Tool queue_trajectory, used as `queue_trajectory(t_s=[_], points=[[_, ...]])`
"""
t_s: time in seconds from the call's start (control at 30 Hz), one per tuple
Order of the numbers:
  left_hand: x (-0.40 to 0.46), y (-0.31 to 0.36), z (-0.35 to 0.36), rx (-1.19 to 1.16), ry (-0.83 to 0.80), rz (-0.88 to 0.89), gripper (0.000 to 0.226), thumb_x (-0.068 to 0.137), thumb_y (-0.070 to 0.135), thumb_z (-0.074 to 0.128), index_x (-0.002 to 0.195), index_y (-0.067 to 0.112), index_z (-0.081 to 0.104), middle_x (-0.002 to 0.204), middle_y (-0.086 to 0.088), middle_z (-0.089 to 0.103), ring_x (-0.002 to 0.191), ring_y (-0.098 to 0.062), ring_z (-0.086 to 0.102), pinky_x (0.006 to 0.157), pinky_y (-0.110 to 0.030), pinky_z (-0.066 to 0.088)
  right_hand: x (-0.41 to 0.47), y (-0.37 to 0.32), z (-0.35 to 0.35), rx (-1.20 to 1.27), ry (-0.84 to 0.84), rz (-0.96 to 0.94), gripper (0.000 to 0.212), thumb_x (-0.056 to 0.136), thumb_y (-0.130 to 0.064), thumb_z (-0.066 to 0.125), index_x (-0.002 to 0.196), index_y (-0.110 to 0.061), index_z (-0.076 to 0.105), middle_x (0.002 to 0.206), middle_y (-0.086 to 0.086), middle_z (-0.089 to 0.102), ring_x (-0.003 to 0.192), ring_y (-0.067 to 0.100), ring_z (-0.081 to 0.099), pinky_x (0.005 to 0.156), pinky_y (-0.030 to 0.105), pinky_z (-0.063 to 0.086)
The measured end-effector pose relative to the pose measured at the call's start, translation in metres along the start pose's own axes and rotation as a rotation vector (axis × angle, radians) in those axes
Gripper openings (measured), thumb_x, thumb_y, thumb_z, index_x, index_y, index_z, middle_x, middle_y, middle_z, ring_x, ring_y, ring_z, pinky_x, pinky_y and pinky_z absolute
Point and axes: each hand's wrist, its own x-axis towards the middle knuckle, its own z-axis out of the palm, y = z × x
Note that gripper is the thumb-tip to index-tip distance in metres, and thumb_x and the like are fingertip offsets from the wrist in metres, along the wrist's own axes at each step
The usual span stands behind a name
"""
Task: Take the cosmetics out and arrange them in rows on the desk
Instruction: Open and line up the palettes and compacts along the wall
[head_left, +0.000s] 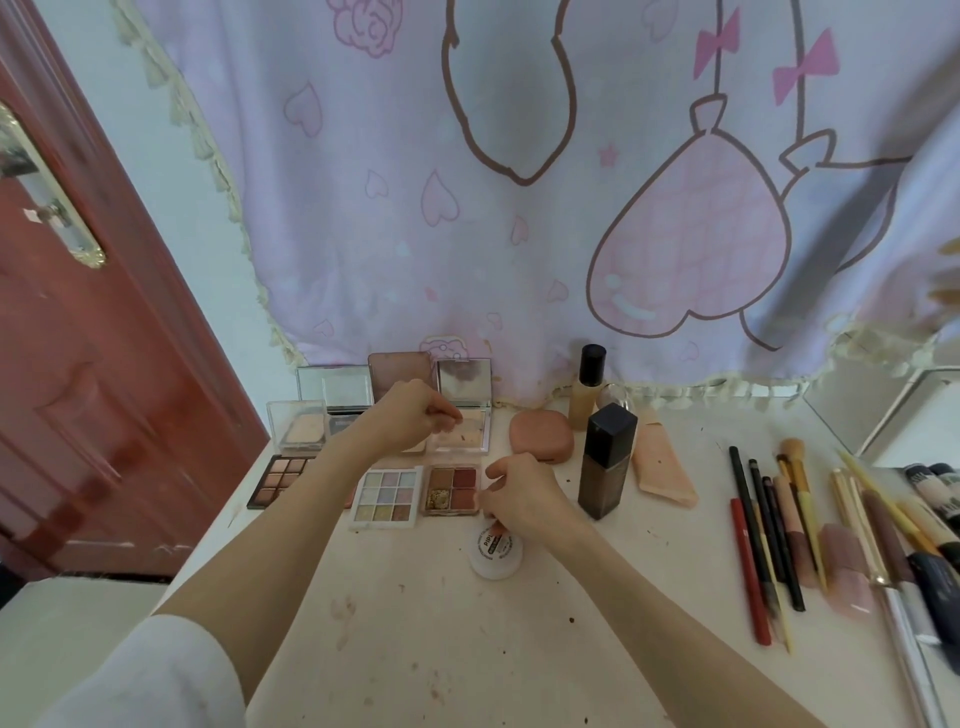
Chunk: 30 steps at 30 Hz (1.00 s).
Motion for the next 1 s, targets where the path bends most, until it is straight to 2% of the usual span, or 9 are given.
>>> queue_trajectory(t_s=[0.13,0.27,0.37,0.4,0.47,0.53,0.63,0.77,1.0], points=[[0.004,-0.005,0.001,0.019,0.042,0.012,0.019,0.088,0.014,0.061,0.104,0.010,0.071,0.105,-0.005,0.070,0.100,-0.014,0.060,0.085,-0.018,0.039,-0.013,-0.010,-0.001,-0.175,0.101,-0.165,0.030,0.094,-0.016,0.053,0.123,-0.009,0.058,0.114,0.011,0.061,0.103,0.025,0.059,0.090,0.035,0.050],[0.006,-0.007,-0.001,-0.008,0.042,0.027,0.018,0.088,0.017,0.062,0.102,0.011,0.072,0.105,-0.003,0.070,0.100,-0.014,0.060,0.088,-0.020,0.041,-0.033,-0.018,0.016,-0.512,0.127,-0.558,0.026,0.096,-0.011,0.042,0.107,-0.006,0.065,0.111,0.011,0.061,0.104,0.029,0.052,0.079,0.031,0.033],[0.004,-0.013,-0.006,-0.034,0.075,0.031,0.019,0.090,0.016,0.059,0.104,0.014,0.071,0.106,-0.001,0.069,0.101,-0.015,0.061,0.084,-0.019,0.040,-0.040,-0.014,0.037,-0.657,0.014,-0.783,0.030,0.096,-0.015,0.042,0.115,-0.002,0.060,0.121,0.014,0.059,0.116,0.032,0.048,0.099,0.040,0.032],[0.003,-0.017,-0.008,-0.014,0.098,0.031,0.021,0.092,0.015,0.056,0.106,0.015,0.070,0.108,-0.001,0.069,0.102,-0.015,0.060,0.082,-0.018,0.039,-0.040,-0.012,0.045,-0.692,-0.037,-0.810,0.034,0.098,-0.019,0.041,0.122,-0.001,0.055,0.130,0.015,0.054,0.125,0.031,0.042,0.109,0.043,0.026],[0.000,-0.028,-0.011,0.102,0.130,0.047,0.027,0.095,0.010,0.047,0.112,0.015,0.067,0.115,-0.002,0.066,0.111,-0.019,0.055,0.085,-0.021,0.037,-0.040,-0.006,0.057,-0.752,-0.124,-0.808,0.050,0.101,-0.032,0.032,0.139,-0.001,0.037,0.149,0.013,0.033,0.142,0.025,0.021,0.118,0.038,-0.002],[-0.004,-0.040,-0.012,0.273,0.118,0.050,0.037,0.095,0.005,0.040,0.121,0.020,0.062,0.126,-0.001,0.060,0.120,-0.023,0.044,0.096,-0.031,0.035,-0.039,-0.005,0.065,-0.816,-0.161,-0.792,0.071,0.094,-0.050,0.014,0.145,-0.002,0.024,0.156,0.011,0.017,0.145,0.021,0.009,0.111,0.033,-0.018],[-0.009,-0.049,-0.011,0.439,0.070,0.030,0.054,0.092,0.001,0.034,0.132,0.034,0.049,0.137,0.006,0.049,0.126,-0.022,0.034,0.096,-0.037,0.027,-0.038,-0.005,0.069,-0.848,-0.190,-0.776,0.101,0.072,-0.065,-0.012,0.148,-0.005,0.016,0.158,0.008,0.010,0.146,0.018,0.003,0.111,0.032,-0.019],[-0.009,-0.053,-0.004,0.481,0.036,0.022,0.070,0.083,-0.005,0.033,0.137,0.038,0.038,0.144,0.013,0.040,0.126,-0.017,0.031,0.092,-0.034,0.022,-0.038,-0.005,0.070,-0.880,-0.200,-0.776,0.105,0.066,-0.063,-0.020,0.149,-0.007,0.013,0.158,0.007,0.009,0.146,0.017,0.002,0.114,0.034,-0.015],[-0.004,-0.057,0.002,0.477,0.019,-0.022,0.059,0.087,-0.002,0.033,0.136,0.028,0.043,0.145,0.007,0.039,0.129,-0.018,0.030,0.095,-0.035,0.021,-0.036,-0.006,0.070,-0.880,-0.217,-0.773,0.105,0.064,-0.063,-0.020,0.149,-0.009,0.009,0.158,0.004,0.005,0.146,0.015,-0.001,0.115,0.032,-0.014]])
